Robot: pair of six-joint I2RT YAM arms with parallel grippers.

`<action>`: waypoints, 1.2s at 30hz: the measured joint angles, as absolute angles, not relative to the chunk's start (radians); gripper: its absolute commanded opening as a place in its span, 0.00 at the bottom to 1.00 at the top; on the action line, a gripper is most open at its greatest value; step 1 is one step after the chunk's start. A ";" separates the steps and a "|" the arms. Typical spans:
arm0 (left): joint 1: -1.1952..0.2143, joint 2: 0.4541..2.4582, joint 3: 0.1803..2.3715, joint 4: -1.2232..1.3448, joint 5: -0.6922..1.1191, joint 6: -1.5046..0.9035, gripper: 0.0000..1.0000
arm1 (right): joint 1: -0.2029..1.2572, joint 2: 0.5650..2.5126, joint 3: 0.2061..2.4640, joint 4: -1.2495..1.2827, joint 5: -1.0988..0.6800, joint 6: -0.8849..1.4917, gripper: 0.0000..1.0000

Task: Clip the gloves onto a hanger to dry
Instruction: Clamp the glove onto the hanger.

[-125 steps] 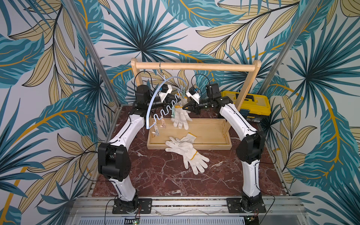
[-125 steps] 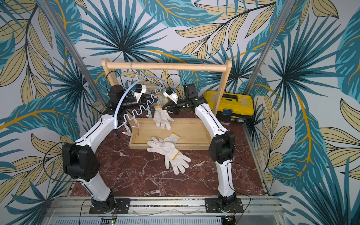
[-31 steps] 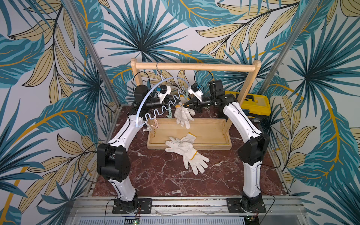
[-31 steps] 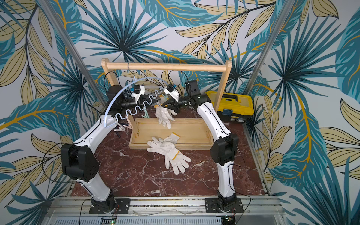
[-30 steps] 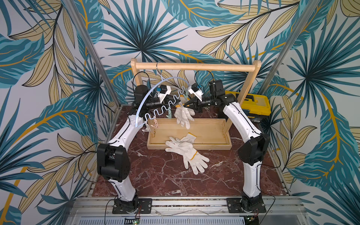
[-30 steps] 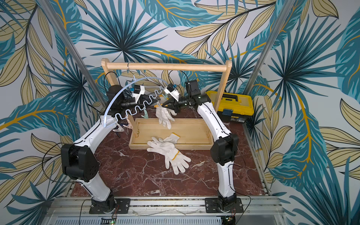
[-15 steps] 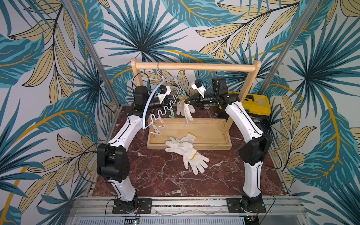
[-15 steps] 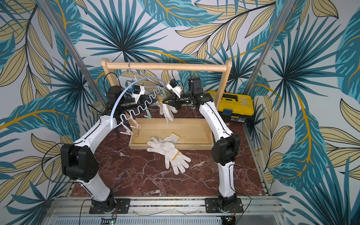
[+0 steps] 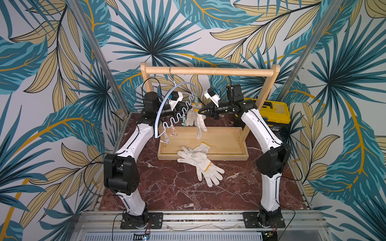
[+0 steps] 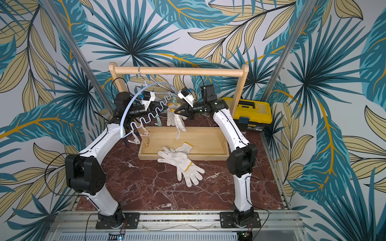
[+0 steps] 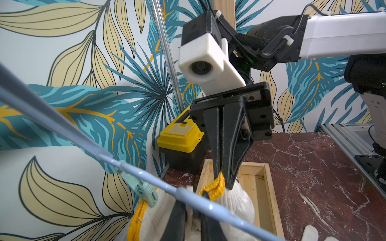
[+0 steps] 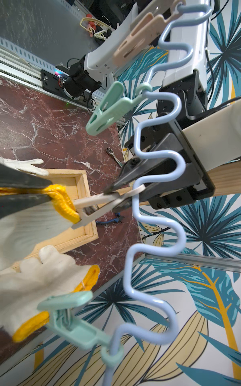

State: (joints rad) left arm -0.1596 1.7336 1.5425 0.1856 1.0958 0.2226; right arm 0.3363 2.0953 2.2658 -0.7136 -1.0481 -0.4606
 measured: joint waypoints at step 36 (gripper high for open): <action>-0.155 1.720 1.530 0.175 1.127 0.232 0.00 | 0.343 2.199 2.420 -0.994 -0.885 -0.622 0.00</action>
State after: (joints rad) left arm -0.1551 1.7203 1.5299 0.1745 1.1275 0.2317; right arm 0.3431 2.1994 2.4203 -0.9936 -0.8852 -0.6220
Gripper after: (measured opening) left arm 0.131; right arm 0.067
